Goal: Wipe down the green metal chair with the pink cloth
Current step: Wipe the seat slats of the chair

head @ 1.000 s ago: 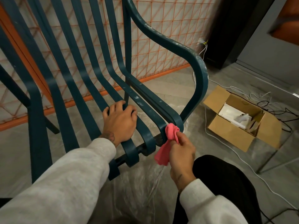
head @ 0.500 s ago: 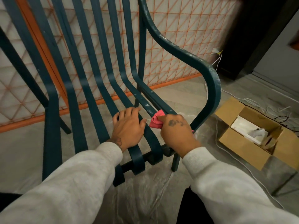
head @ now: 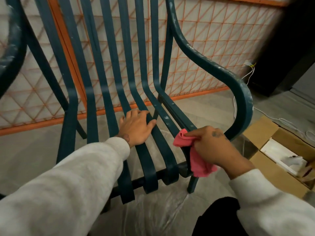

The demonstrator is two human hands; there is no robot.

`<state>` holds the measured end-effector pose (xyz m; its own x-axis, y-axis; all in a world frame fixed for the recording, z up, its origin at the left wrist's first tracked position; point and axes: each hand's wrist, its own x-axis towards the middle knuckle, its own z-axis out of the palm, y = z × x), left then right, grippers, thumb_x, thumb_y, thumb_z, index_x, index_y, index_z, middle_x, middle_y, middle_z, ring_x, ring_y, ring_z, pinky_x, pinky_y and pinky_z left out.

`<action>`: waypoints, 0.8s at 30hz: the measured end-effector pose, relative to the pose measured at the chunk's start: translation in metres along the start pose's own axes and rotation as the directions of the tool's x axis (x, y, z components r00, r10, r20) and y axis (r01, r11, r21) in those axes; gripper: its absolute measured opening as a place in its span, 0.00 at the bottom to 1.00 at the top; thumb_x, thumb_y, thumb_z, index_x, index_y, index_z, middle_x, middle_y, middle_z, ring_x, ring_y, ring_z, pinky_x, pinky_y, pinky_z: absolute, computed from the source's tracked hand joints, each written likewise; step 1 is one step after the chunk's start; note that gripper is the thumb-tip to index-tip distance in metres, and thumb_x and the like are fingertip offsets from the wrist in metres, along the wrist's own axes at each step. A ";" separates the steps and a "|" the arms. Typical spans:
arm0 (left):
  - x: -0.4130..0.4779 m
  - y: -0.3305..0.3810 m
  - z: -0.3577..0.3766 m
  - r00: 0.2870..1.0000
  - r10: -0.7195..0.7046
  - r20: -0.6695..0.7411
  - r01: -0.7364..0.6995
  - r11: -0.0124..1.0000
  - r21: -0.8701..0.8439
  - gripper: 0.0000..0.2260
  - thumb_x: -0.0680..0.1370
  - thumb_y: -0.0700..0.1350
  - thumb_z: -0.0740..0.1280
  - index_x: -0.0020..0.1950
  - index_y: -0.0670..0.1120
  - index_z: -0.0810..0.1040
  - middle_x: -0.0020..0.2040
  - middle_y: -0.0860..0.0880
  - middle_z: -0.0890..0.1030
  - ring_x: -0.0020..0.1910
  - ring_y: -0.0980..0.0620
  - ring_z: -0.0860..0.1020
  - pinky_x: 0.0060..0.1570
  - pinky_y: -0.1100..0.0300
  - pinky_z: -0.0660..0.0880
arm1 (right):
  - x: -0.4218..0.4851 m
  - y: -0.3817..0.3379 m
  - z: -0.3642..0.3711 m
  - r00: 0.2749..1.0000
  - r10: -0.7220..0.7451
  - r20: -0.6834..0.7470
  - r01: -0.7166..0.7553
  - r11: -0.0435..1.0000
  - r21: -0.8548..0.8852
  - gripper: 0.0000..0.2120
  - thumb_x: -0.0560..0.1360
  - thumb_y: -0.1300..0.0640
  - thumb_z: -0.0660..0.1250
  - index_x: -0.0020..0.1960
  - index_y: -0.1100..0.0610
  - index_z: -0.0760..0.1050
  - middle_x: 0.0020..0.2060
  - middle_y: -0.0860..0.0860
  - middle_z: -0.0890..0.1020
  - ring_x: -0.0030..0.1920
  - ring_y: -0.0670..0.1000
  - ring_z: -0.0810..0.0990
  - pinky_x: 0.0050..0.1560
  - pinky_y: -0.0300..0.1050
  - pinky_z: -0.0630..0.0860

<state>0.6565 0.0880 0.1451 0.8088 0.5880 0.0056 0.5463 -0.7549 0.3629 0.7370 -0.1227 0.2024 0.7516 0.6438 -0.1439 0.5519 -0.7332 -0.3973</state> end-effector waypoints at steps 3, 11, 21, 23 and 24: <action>0.014 -0.019 -0.002 0.999 -0.044 -0.006 0.044 0.998 0.050 0.26 0.82 0.63 0.52 0.76 0.52 0.63 0.76 0.46 0.63 0.76 0.41 0.59 0.73 0.37 0.54 | 0.020 -0.004 -0.008 0.985 -0.006 -0.174 0.020 0.997 0.077 0.22 0.78 0.63 0.59 0.66 0.44 0.75 0.57 0.55 0.80 0.53 0.56 0.78 0.57 0.47 0.75; 0.018 -0.026 0.007 0.998 -0.039 -0.044 0.043 0.995 0.085 0.26 0.82 0.64 0.51 0.78 0.55 0.58 0.78 0.49 0.60 0.77 0.44 0.57 0.74 0.40 0.52 | 0.069 -0.035 0.042 0.992 -0.123 -0.037 0.111 0.967 -0.230 0.10 0.78 0.55 0.64 0.59 0.47 0.77 0.54 0.53 0.80 0.56 0.56 0.78 0.56 0.48 0.77; 0.021 -0.027 0.009 0.998 -0.036 -0.047 0.039 0.996 0.080 0.25 0.82 0.62 0.51 0.78 0.56 0.56 0.78 0.49 0.60 0.77 0.44 0.57 0.74 0.39 0.56 | 0.125 -0.071 0.039 0.994 -0.100 0.047 0.111 0.918 -0.381 0.19 0.78 0.59 0.66 0.68 0.58 0.69 0.63 0.58 0.75 0.64 0.58 0.72 0.65 0.50 0.72; 0.021 -0.027 0.007 0.999 -0.035 -0.038 0.038 0.997 0.070 0.25 0.82 0.62 0.51 0.78 0.56 0.57 0.78 0.49 0.60 0.77 0.44 0.57 0.74 0.39 0.56 | 0.120 -0.072 0.037 0.994 -0.096 0.050 0.108 0.913 -0.394 0.19 0.77 0.60 0.67 0.67 0.58 0.70 0.62 0.58 0.75 0.64 0.58 0.72 0.64 0.50 0.72; 0.020 -0.027 0.007 0.999 -0.036 -0.034 0.038 0.997 0.070 0.25 0.82 0.62 0.51 0.78 0.55 0.58 0.78 0.49 0.60 0.77 0.45 0.57 0.74 0.39 0.56 | 0.113 -0.069 0.037 0.995 -0.089 0.050 0.101 0.919 -0.382 0.17 0.78 0.60 0.66 0.66 0.58 0.71 0.61 0.58 0.76 0.63 0.58 0.72 0.63 0.49 0.72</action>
<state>0.6596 0.1185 0.1288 0.7809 0.6242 0.0237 0.5908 -0.7504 0.2965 0.7699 0.0087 0.1801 0.6806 0.7164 -0.1535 0.7210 -0.6921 -0.0332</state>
